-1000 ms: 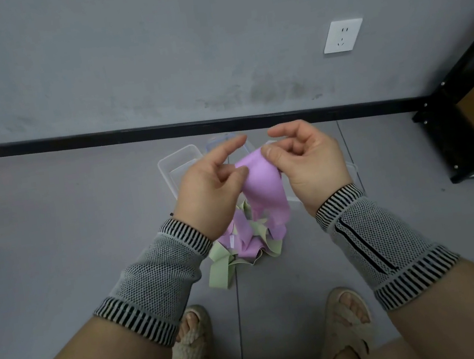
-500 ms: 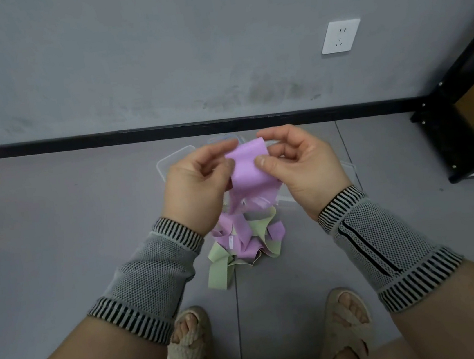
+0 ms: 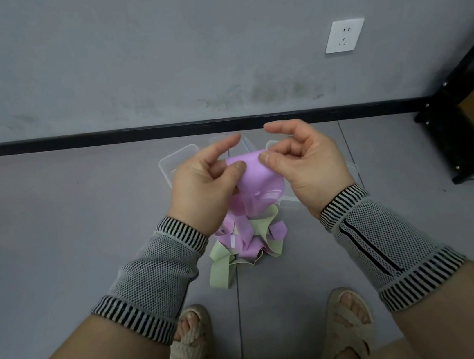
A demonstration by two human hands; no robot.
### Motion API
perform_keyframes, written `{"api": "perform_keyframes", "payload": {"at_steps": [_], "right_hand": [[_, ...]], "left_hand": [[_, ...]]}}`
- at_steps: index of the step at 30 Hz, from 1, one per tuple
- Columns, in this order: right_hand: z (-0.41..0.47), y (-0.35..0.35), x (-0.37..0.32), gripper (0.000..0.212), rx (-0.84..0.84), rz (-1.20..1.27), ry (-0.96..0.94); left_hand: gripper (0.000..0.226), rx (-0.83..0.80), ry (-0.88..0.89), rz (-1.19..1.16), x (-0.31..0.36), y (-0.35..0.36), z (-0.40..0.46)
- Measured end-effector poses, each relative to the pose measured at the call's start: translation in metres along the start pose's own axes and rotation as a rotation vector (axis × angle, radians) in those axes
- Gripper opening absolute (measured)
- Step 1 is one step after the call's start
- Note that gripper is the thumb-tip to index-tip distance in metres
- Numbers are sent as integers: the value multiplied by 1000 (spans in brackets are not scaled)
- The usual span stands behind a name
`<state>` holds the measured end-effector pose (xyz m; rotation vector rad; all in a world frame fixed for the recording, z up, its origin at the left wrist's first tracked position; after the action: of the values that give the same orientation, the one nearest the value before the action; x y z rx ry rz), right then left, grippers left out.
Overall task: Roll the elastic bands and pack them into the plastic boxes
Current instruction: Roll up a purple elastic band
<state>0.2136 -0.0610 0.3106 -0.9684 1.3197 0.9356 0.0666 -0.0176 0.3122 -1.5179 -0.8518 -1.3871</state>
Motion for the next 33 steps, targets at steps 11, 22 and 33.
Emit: {"api": "perform_keyframes", "payload": {"at_steps": [11,22,33], "right_hand": [[-1,7,10,43,-41,-209,59],[-3,6,4,46,-18,-184,48],[-2,5,8,49,-18,-253,101]], "left_hand": [[34,110,22,-60,7,-10,2],[31,151,-27,-167,2,-11,2],[31,200,-3,-169,2,-11,2]]}}
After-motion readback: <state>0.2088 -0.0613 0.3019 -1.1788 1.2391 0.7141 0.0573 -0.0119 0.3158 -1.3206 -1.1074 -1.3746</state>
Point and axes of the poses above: each hand's wrist, its own z-axis towards the middle knuckle, its own y-axis out of the palm, x = y × z, the point moved 5 cm from there along z, towards the middle knuckle, and after that the axes turned 1 degree about -x, right-handed, at the moved point
